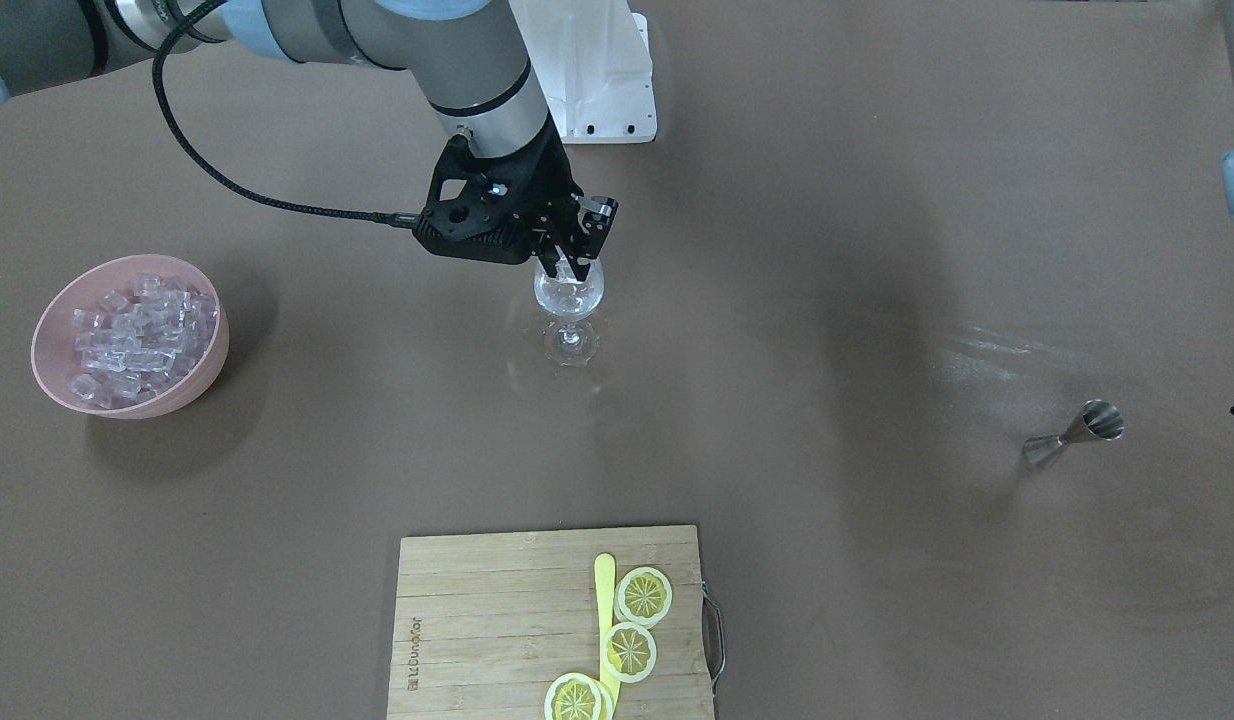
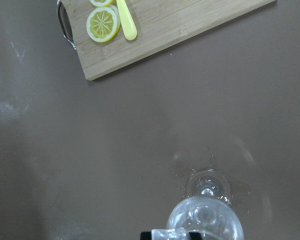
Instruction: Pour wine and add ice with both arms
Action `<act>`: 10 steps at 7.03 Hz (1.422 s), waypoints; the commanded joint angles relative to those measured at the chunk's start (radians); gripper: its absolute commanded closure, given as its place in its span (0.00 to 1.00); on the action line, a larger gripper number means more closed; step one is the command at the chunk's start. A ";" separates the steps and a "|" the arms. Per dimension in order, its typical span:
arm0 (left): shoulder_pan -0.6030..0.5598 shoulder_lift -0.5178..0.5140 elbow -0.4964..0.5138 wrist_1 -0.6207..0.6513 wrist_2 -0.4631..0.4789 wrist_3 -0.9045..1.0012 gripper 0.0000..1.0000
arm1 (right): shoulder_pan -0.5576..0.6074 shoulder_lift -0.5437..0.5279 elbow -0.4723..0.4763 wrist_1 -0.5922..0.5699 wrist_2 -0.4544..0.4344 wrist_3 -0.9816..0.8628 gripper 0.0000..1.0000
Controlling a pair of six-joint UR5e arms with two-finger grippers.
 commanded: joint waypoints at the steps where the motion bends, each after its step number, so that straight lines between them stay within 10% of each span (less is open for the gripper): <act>1: 0.000 -0.001 -0.001 0.000 0.000 0.000 0.02 | -0.021 -0.010 0.003 -0.001 -0.003 0.001 1.00; 2: 0.000 -0.003 0.000 0.000 0.002 0.000 0.02 | -0.026 -0.011 0.002 -0.001 -0.005 0.001 1.00; 4: -0.002 -0.006 0.000 0.002 0.003 -0.005 0.02 | -0.027 -0.011 0.008 -0.016 -0.008 -0.002 0.01; 7: -0.002 -0.010 0.000 0.015 0.000 -0.011 0.02 | 0.023 -0.062 0.112 -0.079 0.012 -0.025 0.00; 10: -0.050 -0.013 -0.004 0.138 0.003 0.002 0.02 | 0.260 -0.345 0.252 -0.090 0.093 -0.521 0.00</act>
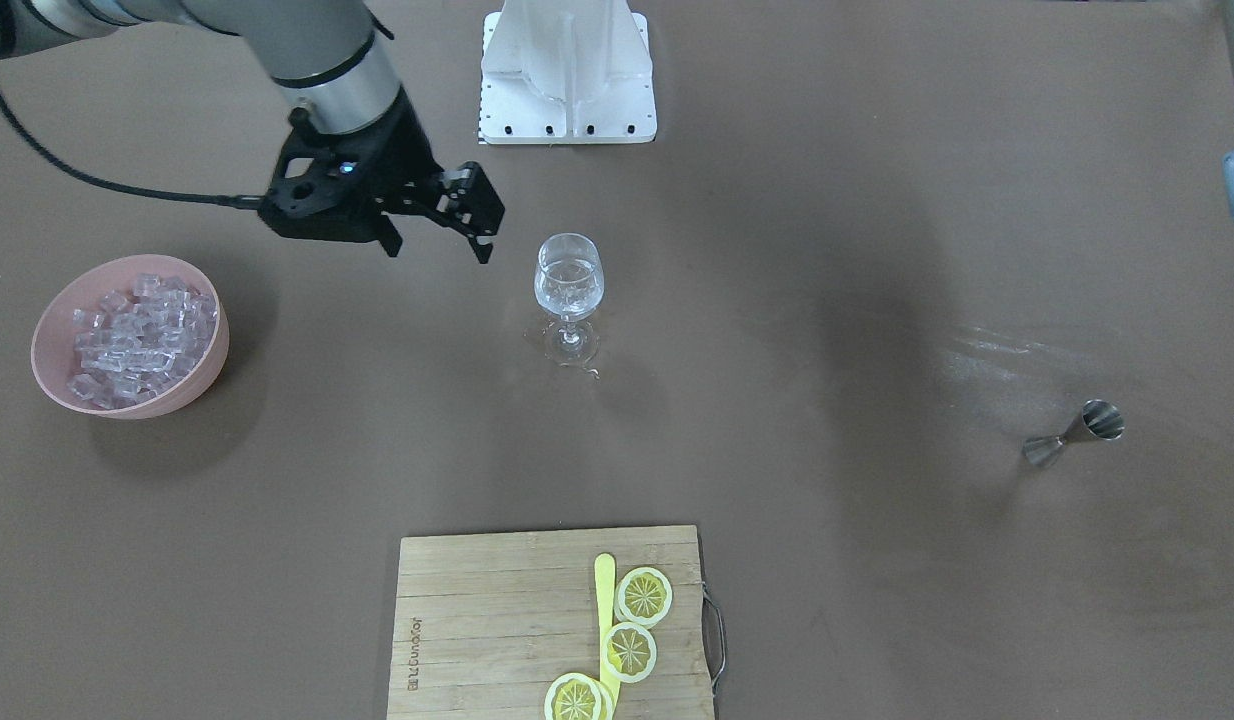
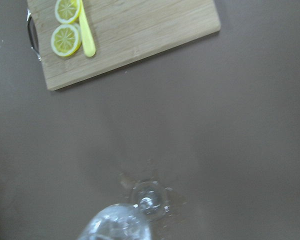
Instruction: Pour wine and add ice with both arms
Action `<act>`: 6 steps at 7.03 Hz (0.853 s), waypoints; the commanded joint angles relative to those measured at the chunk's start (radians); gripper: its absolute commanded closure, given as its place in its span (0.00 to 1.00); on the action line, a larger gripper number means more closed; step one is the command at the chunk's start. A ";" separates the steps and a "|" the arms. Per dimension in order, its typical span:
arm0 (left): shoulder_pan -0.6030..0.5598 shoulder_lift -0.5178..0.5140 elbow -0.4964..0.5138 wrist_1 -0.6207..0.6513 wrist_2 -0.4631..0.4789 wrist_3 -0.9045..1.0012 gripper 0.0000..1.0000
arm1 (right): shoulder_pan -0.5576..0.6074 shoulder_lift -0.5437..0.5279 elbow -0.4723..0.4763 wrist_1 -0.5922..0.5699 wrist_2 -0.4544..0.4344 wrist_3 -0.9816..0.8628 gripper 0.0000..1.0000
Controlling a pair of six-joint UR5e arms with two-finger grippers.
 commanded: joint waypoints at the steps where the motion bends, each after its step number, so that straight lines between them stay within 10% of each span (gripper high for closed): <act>1: -0.085 0.006 -0.002 0.106 -0.003 0.067 0.02 | 0.180 -0.114 -0.057 0.004 0.057 -0.469 0.00; 6: -0.164 0.016 -0.007 0.372 -0.009 0.428 0.02 | 0.562 -0.198 -0.376 0.007 0.163 -1.303 0.00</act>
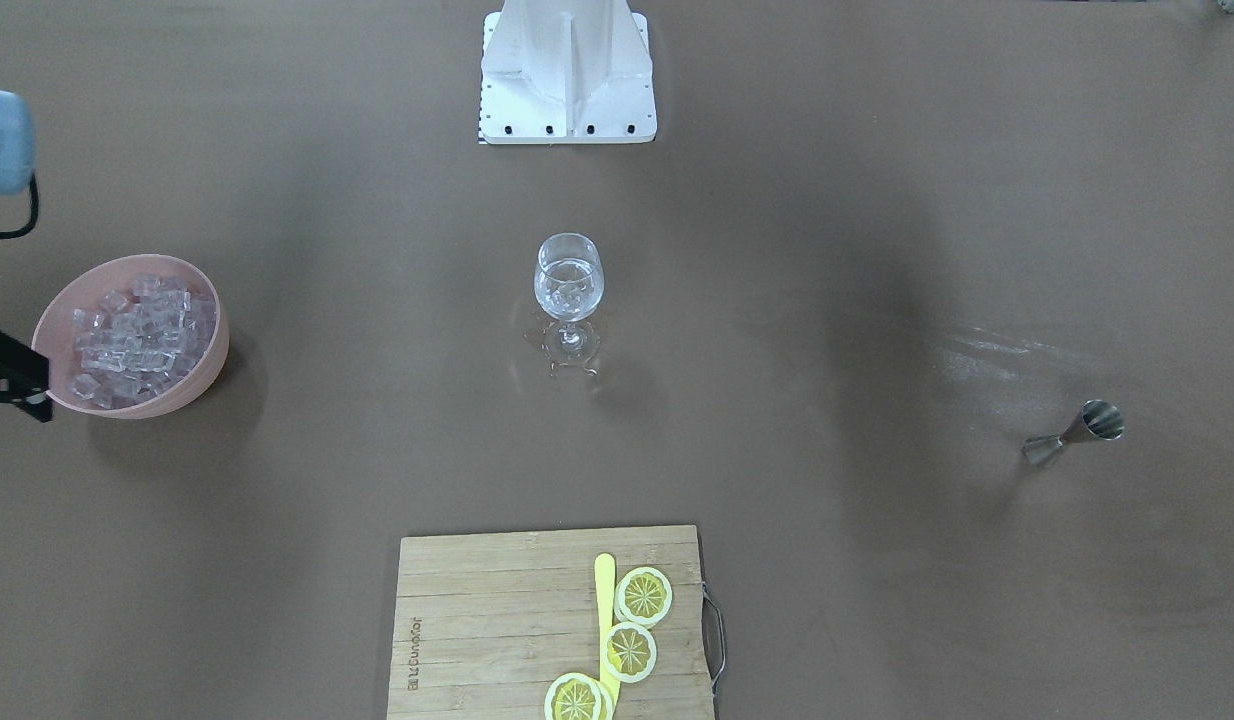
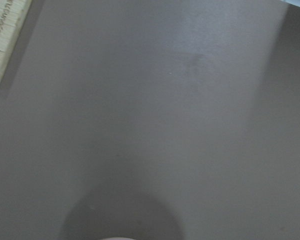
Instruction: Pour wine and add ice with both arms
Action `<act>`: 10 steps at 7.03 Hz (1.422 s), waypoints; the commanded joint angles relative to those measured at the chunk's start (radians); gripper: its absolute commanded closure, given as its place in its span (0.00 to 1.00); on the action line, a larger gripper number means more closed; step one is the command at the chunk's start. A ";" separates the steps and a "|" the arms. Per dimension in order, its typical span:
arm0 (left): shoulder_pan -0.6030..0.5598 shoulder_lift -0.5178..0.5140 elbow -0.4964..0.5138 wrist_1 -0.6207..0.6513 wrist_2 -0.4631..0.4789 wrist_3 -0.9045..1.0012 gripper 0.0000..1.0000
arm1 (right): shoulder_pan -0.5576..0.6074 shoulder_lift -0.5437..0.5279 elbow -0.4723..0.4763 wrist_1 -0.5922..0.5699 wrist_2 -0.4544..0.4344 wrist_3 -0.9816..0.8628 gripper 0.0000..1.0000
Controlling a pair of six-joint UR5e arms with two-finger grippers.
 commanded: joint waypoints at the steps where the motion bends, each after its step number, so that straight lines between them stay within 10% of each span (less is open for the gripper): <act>1: -0.001 0.089 -0.038 -0.021 -0.031 0.042 0.02 | 0.137 -0.027 -0.123 0.002 0.012 -0.238 0.00; 10: 0.007 0.091 -0.069 0.209 -0.027 -0.039 0.02 | 0.157 -0.110 -0.152 0.048 0.014 -0.300 0.00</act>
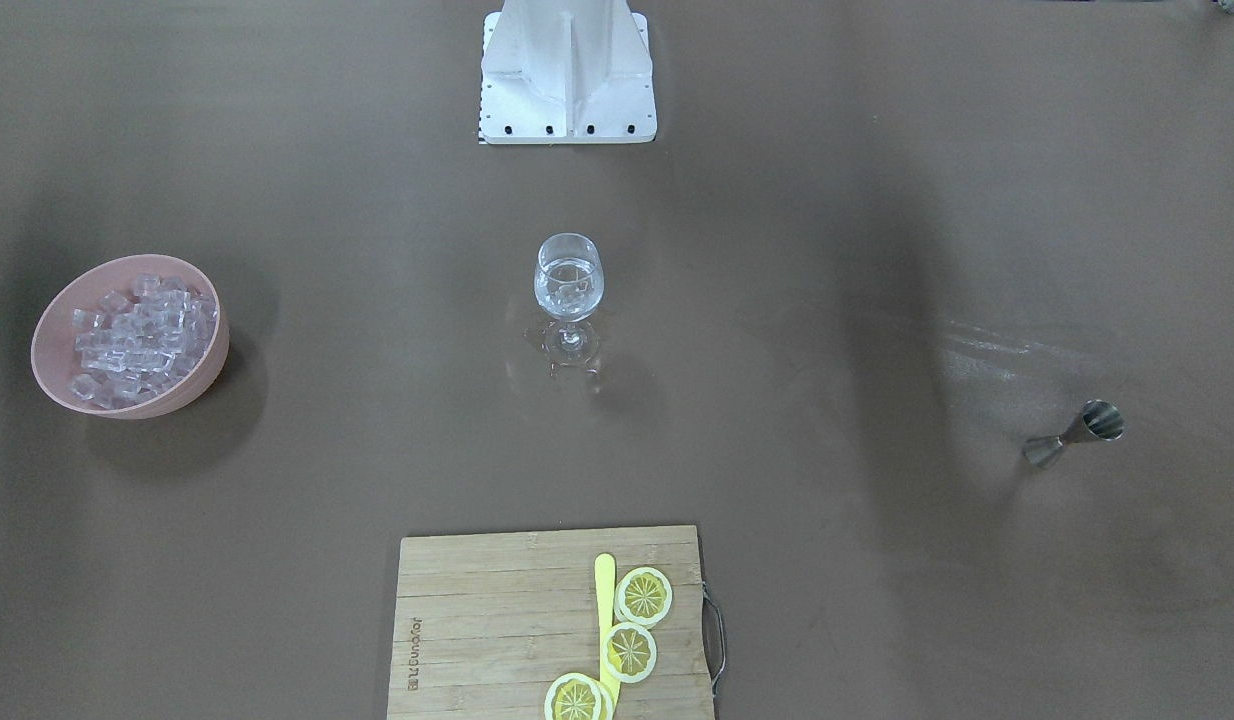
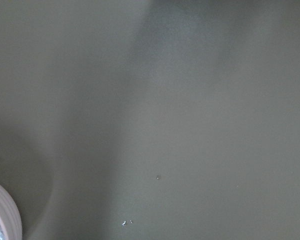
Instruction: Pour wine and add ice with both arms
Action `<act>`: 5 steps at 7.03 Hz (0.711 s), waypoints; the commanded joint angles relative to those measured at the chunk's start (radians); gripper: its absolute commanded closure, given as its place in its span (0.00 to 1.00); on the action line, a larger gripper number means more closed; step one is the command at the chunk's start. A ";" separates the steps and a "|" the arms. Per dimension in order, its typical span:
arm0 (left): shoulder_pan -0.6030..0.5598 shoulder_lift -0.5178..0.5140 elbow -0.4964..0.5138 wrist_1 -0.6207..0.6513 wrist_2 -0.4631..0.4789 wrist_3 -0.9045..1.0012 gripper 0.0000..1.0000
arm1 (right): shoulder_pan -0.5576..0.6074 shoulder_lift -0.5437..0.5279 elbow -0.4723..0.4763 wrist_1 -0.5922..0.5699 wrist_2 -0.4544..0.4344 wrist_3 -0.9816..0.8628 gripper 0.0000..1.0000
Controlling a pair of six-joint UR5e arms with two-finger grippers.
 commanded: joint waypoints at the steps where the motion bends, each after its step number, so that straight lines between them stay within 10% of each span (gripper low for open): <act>1: 0.001 -0.003 -0.017 -0.001 -0.001 -0.003 0.01 | 0.005 -0.011 0.018 0.000 0.001 0.003 0.00; 5: 0.001 -0.003 -0.018 -0.003 -0.002 -0.001 0.02 | 0.003 -0.037 0.021 0.002 0.001 -0.005 0.00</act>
